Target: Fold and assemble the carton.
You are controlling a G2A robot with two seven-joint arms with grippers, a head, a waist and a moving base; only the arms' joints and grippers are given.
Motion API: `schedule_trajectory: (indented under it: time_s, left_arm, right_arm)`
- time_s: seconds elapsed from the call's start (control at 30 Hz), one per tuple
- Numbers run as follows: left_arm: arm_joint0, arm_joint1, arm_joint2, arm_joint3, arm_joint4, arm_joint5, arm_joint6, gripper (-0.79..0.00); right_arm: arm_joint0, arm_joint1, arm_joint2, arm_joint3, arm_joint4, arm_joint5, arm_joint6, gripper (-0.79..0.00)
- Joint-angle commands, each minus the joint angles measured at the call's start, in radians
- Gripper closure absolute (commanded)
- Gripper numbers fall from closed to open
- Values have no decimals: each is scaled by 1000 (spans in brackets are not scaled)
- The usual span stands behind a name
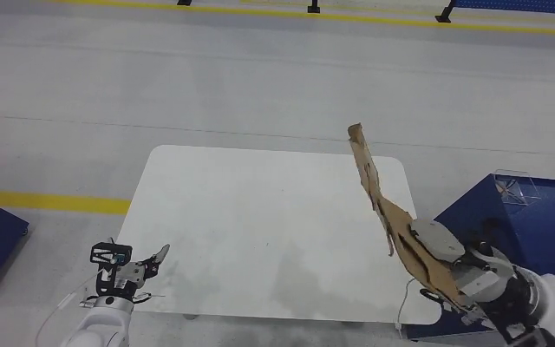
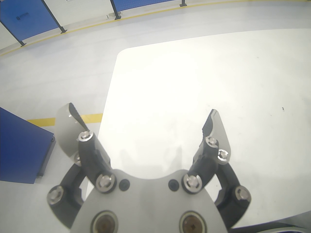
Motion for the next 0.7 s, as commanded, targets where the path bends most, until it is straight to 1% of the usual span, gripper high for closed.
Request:
schedule_trajectory:
  time_s: [0.0,0.07,0.17,0.23,0.33,0.4,0.43,0.5,0.67]
  left_arm:
    - [0,0,0,0,0,0,0,-785]
    - [0,0,0,0,0,0,0,-785]
    - [0,0,0,0,0,0,0,-785]
    - [0,0,0,0,0,0,0,-785]
    - [0,0,0,0,0,0,0,-785]
    - [0,0,0,0,0,0,0,-785]
    - [0,0,0,0,0,0,0,-785]
    - [0,0,0,0,0,0,0,-785]
    - [0,0,0,0,0,0,0,-785]
  right_arm:
    - [-7,14,-36,43,320,-112,144,0]
    - [-7,41,-140,76,555,-112,283,0]
    - [42,89,-279,167,889,-112,536,0]
    - [77,117,-369,251,1110,-112,707,0]
    - [118,149,-487,400,1446,-111,934,0]
    - [146,164,-547,485,1626,-75,1071,0]
    - [159,170,-571,517,1698,-50,1134,0]
    - [178,177,-598,573,1797,-1,1224,0]
    - [180,178,-601,582,1807,6,1236,0]
